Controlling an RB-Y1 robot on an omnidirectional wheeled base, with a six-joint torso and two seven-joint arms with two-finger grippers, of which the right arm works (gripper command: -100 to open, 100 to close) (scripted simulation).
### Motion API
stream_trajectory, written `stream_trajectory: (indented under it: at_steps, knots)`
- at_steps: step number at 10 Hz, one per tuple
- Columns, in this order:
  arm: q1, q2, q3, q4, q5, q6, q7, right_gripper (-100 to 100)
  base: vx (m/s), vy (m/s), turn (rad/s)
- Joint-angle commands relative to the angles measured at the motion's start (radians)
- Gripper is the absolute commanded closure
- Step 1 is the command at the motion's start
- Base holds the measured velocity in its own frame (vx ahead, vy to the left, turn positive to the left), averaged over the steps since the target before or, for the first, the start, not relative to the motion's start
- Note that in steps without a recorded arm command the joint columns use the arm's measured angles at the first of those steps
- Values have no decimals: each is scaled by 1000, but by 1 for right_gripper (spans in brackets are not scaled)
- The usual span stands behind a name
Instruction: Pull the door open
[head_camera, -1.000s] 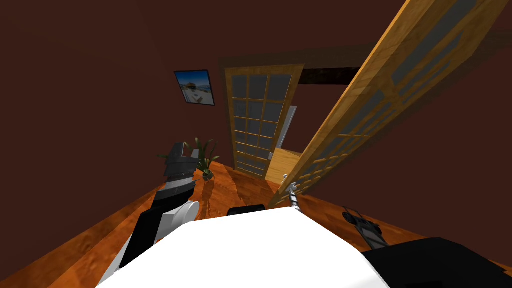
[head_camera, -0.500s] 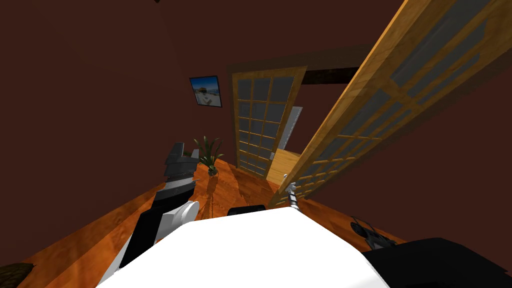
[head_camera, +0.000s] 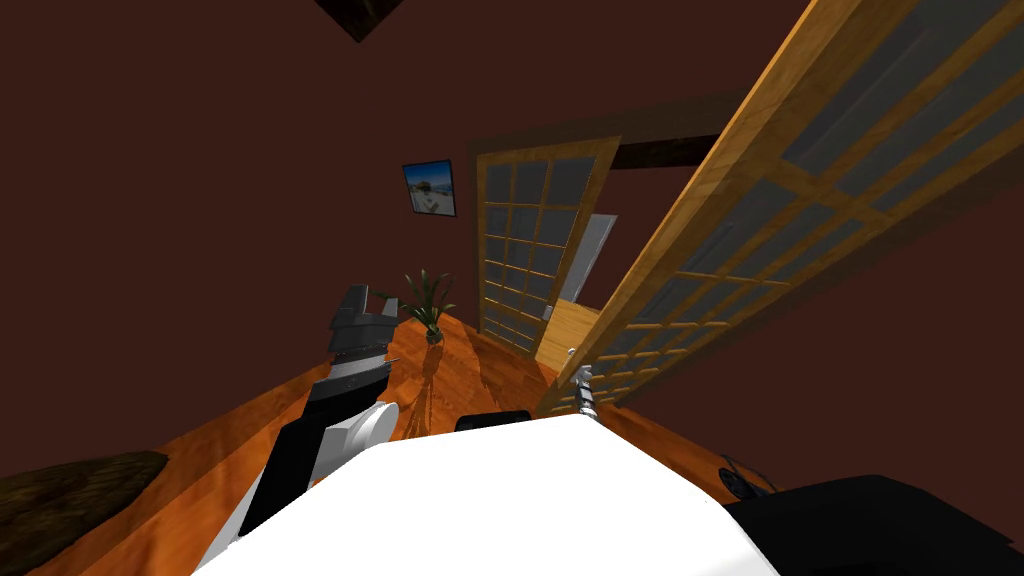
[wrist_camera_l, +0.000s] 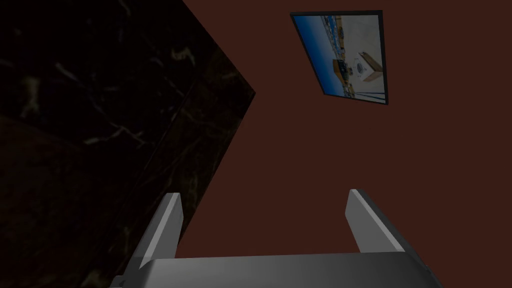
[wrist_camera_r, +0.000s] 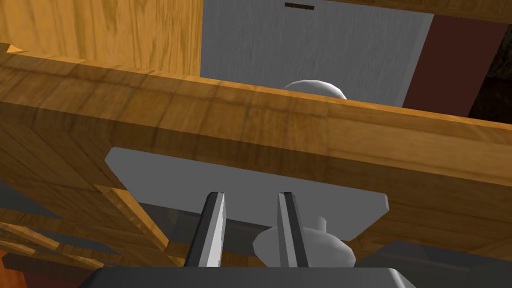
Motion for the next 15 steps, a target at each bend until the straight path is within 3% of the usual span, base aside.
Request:
stream_trajectory:
  at_steps: [1,4,5,6,15]
  knots:
    - [6,-26,-25,15,-20,16,-30,100,-37,-20,83]
    - [6,-26,-25,15,-20,16,-30,100,-25,-20,26]
    - [6,-26,-25,-40,-20,16,-30,100,3,-3,-34]
    - [30,11,12,-109,-21,45,-48,-100,-52,24,93]
    - [8,-3,71,-119,-83,35,-241,-100,-69,-29,62]
